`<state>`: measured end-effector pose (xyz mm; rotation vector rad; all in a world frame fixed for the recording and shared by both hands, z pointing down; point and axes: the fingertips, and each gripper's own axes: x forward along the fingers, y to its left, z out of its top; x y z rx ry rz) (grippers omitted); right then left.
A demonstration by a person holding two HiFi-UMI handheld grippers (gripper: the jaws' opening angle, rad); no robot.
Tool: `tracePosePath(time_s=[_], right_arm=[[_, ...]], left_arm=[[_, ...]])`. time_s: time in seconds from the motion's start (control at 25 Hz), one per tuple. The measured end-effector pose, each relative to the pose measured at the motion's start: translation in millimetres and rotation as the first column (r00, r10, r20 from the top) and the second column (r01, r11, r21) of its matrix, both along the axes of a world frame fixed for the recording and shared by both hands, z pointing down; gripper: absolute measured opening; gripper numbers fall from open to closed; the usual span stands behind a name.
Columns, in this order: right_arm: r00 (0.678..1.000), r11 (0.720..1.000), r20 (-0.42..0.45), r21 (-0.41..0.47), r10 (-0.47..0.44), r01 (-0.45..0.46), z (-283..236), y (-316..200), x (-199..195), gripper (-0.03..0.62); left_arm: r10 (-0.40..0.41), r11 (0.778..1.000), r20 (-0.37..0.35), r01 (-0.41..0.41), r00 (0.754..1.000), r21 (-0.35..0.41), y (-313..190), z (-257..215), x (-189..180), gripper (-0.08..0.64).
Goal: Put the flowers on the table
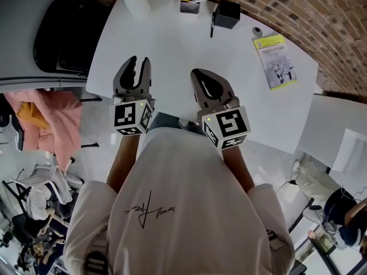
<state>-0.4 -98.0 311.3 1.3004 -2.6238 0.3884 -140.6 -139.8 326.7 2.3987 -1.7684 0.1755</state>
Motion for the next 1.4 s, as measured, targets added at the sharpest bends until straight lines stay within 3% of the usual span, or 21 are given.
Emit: tracePosePath(time_s=[0.12, 0.28, 0.96, 1.4], right_arm=[[1.0, 1.0, 0.003, 0.005, -0.012, 0.012, -1, 9, 1, 0.025], [1.0, 1.0, 0.007, 0.011, -0.018, 0.018, -1, 22, 6, 0.025], [0.997, 0.996, 0.013, 0.046, -0.073, 0.073, -5, 73, 21, 0.025], [0.998, 0.997, 0.018, 0.049, -0.052, 0.051, -5, 97, 36, 0.025]], left_arm=[[0.006, 1.0, -0.001, -0.006, 1.0, 0.006, 11, -3, 6, 0.126], [0.009, 1.0, -0.003, -0.009, 1.0, 0.018, 27, -6, 12, 0.066], [0.012, 1.0, -0.029, -0.011, 1.0, 0.025, 94, -6, 35, 0.014], [0.054, 0.998, -0.075, -0.052, 0.996, 0.029, 126, -14, 59, 0.006]])
